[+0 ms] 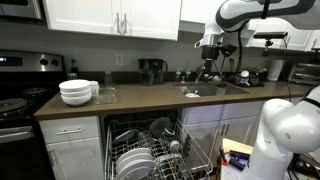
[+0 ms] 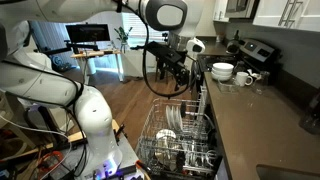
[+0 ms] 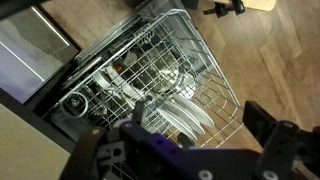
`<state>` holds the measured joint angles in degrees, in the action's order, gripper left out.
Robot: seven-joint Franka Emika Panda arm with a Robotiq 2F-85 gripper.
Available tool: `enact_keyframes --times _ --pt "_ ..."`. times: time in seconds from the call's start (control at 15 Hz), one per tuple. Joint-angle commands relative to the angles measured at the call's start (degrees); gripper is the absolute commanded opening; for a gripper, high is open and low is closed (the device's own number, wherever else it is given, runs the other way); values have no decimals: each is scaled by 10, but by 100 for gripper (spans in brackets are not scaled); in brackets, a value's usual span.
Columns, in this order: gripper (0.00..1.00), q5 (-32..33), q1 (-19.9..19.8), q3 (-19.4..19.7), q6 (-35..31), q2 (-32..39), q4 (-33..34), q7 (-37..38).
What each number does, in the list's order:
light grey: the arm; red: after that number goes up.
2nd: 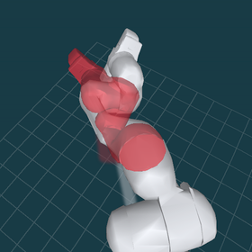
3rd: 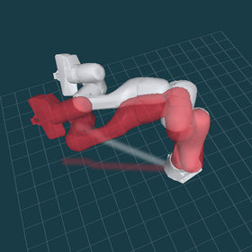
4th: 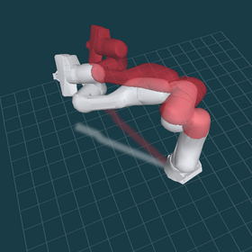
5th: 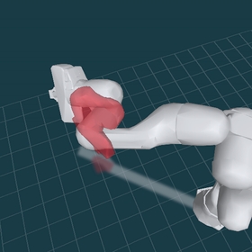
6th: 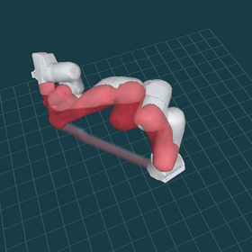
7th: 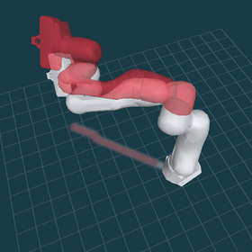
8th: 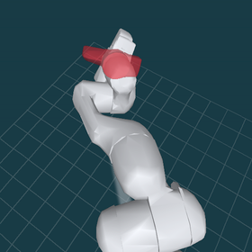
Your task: Take out the first plate and put it on the countertop
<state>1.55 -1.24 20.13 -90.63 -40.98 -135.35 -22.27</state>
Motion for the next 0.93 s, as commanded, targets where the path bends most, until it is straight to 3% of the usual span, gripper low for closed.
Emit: enact_keyframes --times 0.0,0.53,0.87 --pt "100 -7 -15 -11 1 4 1 -8" --pt "100 -7 -15 -11 1 4 1 -8" --pt "100 40 14 -48 -36 56 16 -45"
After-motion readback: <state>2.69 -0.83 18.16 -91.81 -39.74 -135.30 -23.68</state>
